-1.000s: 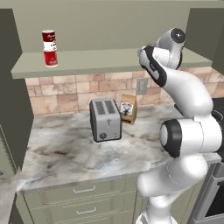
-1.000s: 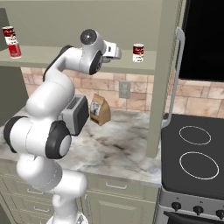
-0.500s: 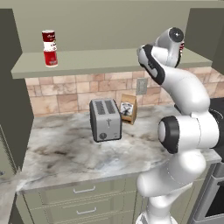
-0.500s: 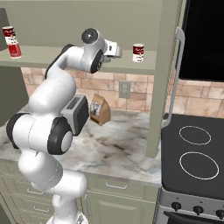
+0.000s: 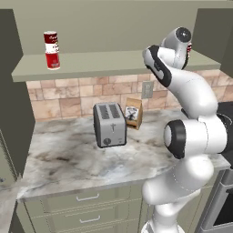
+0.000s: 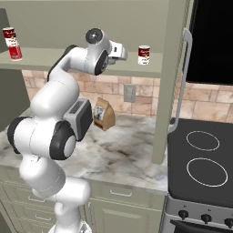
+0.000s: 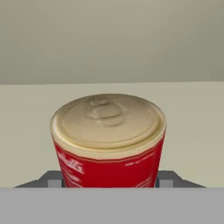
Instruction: Stack two cans on top of the other two cans in the cabinet.
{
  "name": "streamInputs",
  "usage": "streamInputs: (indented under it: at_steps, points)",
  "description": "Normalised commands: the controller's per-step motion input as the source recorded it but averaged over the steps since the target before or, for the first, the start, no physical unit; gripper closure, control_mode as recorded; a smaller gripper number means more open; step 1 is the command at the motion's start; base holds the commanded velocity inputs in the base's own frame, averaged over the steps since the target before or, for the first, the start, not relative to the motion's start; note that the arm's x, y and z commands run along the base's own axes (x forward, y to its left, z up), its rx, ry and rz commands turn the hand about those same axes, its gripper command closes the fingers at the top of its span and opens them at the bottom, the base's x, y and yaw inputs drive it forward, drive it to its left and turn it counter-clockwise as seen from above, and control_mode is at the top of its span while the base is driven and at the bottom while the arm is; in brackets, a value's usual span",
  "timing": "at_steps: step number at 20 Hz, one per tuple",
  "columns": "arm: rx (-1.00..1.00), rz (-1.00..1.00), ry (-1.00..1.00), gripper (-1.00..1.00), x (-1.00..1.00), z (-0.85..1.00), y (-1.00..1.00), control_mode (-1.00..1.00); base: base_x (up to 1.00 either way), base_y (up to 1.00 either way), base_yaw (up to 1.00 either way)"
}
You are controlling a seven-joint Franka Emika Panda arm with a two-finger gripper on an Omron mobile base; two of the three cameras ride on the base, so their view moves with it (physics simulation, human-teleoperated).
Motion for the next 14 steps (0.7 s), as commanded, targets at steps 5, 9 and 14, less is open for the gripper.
streamInputs:
  at_steps: [5, 9, 14]
  points:
    - [0.0, 0.01, 0.0, 1.0, -0.02, 0.0, -0.02, -1.0, 0.0, 0.0, 0.0]
    - [0.0, 0.0, 0.0, 1.0, -0.11, 0.14, 0.0, -1.0, 0.0, 0.0, 0.0]
    - [0.0, 0.0, 0.0, 1.0, -0.19, 0.22, 0.0, -1.0, 0.0, 0.0, 0.0]
